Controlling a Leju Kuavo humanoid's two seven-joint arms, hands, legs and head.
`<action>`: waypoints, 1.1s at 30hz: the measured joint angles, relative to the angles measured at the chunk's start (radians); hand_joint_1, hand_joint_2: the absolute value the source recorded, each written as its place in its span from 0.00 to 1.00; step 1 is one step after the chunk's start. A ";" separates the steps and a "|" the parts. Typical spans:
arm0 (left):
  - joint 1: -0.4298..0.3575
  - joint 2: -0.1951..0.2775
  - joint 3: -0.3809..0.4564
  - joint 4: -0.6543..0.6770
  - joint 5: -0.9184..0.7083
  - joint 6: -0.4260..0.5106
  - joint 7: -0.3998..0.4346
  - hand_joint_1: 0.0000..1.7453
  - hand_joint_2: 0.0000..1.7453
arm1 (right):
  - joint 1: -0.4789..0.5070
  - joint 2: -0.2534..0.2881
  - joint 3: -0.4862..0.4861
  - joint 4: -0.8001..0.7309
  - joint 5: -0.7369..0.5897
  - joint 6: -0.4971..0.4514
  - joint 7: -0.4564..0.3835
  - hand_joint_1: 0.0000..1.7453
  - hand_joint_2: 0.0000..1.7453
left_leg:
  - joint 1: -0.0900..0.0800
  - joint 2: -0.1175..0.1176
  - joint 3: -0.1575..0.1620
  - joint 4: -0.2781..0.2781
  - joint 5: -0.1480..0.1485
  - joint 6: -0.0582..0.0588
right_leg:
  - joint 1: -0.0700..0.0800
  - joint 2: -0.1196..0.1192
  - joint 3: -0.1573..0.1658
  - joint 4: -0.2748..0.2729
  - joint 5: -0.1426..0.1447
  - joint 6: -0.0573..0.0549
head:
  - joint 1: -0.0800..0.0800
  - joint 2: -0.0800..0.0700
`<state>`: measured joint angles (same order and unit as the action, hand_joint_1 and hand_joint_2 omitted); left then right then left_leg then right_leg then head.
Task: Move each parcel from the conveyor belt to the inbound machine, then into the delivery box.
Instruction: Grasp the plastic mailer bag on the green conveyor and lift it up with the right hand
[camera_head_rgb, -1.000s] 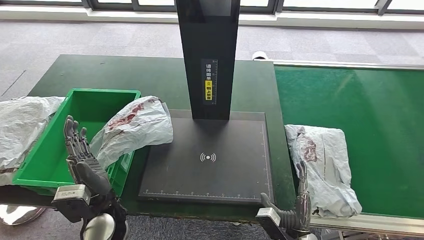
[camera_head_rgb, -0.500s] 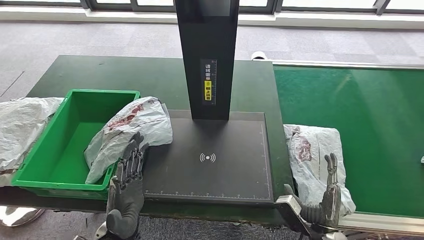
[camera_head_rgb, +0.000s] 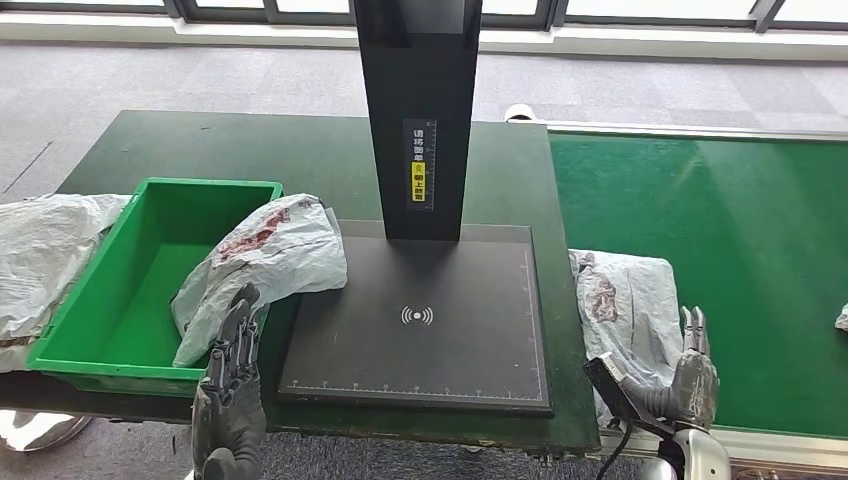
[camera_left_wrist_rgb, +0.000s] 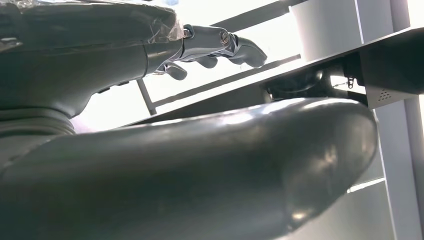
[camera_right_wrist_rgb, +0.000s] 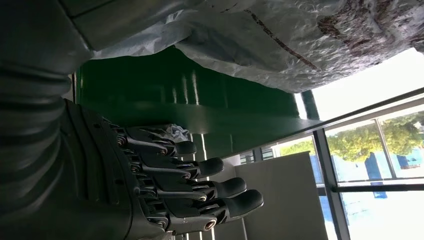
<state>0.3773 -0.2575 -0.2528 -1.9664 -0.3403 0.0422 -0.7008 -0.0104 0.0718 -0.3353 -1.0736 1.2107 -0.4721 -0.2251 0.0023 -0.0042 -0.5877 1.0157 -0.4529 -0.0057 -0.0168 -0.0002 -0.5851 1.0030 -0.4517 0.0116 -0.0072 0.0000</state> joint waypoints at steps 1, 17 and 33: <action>0.001 0.000 0.000 0.000 -0.002 0.003 0.000 0.00 0.00 | -0.006 -0.003 0.000 0.014 0.004 0.001 0.007 0.00 1.00 | 0.000 0.000 0.000 0.000 0.000 0.000 | 0.000 0.000 0.000 0.000 0.000 0.000 | 0.000 0.000; 0.027 0.000 0.013 -0.006 -0.065 0.034 0.011 0.00 0.00 | -0.193 -0.047 0.004 0.328 0.118 0.050 0.157 0.00 1.00 | 0.000 -0.001 0.000 0.000 0.000 0.000 | 0.000 0.000 0.000 0.000 0.000 0.000 | 0.000 0.000; 0.053 0.006 0.018 -0.009 -0.090 0.124 0.023 0.00 0.00 | -0.275 -0.066 0.059 0.540 0.168 0.162 0.177 1.00 1.00 | 0.000 0.000 0.001 0.000 0.000 0.000 | 0.000 0.000 0.001 0.000 0.000 0.000 | 0.000 0.000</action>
<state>0.4301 -0.2510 -0.2346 -1.9751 -0.4304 0.1660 -0.6780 -0.2850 0.0053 -0.2761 -0.5340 1.3782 -0.3100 -0.0485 0.0024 -0.0046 -0.5870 1.0157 -0.4527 -0.0059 -0.0168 -0.0003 -0.5844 1.0031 -0.4516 0.0117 -0.0072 0.0000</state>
